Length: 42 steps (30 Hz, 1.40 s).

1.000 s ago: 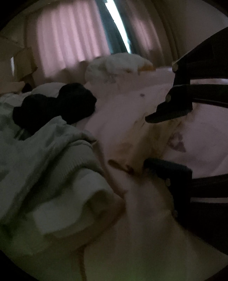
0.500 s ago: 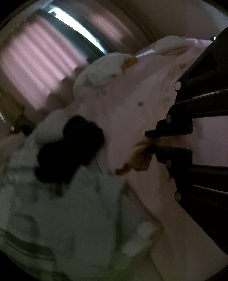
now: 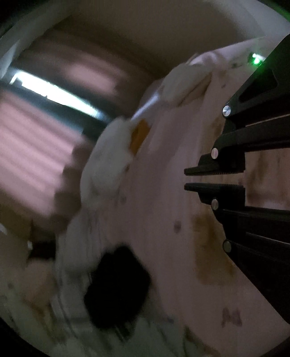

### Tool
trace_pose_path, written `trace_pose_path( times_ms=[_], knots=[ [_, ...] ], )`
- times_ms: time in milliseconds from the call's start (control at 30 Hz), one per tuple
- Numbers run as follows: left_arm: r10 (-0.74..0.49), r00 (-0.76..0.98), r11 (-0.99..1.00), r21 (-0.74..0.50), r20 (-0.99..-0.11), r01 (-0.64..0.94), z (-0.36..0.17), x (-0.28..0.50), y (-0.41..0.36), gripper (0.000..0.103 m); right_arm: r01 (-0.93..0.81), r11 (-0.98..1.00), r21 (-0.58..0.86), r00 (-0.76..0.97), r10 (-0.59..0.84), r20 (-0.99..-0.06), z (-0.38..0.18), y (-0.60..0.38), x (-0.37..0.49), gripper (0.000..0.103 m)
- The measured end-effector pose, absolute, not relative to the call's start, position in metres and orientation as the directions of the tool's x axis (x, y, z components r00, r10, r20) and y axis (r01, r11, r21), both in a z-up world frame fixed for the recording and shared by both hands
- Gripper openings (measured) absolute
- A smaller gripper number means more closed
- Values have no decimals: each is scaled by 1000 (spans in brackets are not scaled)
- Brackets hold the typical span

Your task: Fold small clothes

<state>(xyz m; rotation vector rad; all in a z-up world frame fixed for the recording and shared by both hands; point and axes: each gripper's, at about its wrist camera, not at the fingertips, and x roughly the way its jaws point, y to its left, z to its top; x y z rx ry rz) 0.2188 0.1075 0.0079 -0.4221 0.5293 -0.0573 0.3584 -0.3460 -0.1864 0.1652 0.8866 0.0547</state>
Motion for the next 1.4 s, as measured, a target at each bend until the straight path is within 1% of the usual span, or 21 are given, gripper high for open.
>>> trace_pose_path(
  times_ms=[133,233,267,333,367,400,433,467,500,633,733,867,933,1000,1067,1167,1233,1267,1333,1367,1400],
  knots=[
    [-227,847,928,-370,-481,38,3,237,45,3,20,977,213,638,152,-755,-187,-351,357,51],
    [-175,828,963,-269,-532,30,-11,246,28,4,19,964,264,645,190,-741,-189,-356,356,52],
    [-137,815,974,-224,-563,8,-21,246,32,8,19,960,280,647,202,-736,-189,-359,356,52],
    [-124,798,979,-206,-590,-1,-32,243,45,8,18,945,325,652,236,-721,-190,-364,354,52],
    [-110,787,980,-198,-607,-16,-39,243,58,14,18,936,351,655,255,-712,-191,-366,354,52],
    [-84,778,982,-186,-623,-43,-45,241,68,26,17,928,372,657,270,-704,-191,-368,353,52],
    [-55,769,981,-176,-637,-76,-50,241,79,35,17,919,395,660,286,-695,-192,-370,353,52],
    [-30,763,979,-172,-646,-107,-55,240,94,48,17,914,405,661,293,-691,-192,-372,353,52],
    [-11,760,976,-172,-650,-133,-61,240,108,51,17,912,409,661,297,-689,-192,-372,353,52],
    [3,741,964,-194,-671,-180,-79,245,136,51,17,922,387,658,281,-698,-191,-369,354,52],
    [5,734,961,-200,-679,-191,-92,253,138,51,16,926,377,657,275,-702,-190,-369,354,52],
    [-20,693,965,-195,-721,-175,-107,273,124,51,16,925,381,657,277,-701,-191,-370,354,52],
    [-18,686,972,-172,-728,-157,-113,279,114,51,16,922,386,658,281,-699,-191,-371,354,52],
    [-5,673,986,-117,-739,-121,-121,285,102,51,16,920,391,658,285,-697,-191,-372,355,52],
    [39,652,995,-29,-757,-92,-130,293,90,51,15,920,391,658,285,-697,-192,-371,355,52],
    [144,608,989,134,-781,-63,-150,302,72,51,14,915,404,659,295,-692,-193,-373,355,52],
    [229,598,965,261,-768,-35,-161,309,63,50,13,911,413,661,302,-687,-194,-374,354,52],
    [233,605,962,273,-761,-27,-161,310,62,44,12,910,415,661,304,-686,-194,-375,354,52],
    [231,610,965,258,-758,-44,-160,315,64,30,12,908,418,661,307,-685,-194,-375,354,52],
    [230,610,968,243,-758,-64,-157,316,66,10,11,908,419,661,308,-684,-194,-375,354,52],
    [239,613,968,237,-753,-86,-156,318,68,8,11,907,421,661,310,-683,-194,-375,354,52]
  ],
)
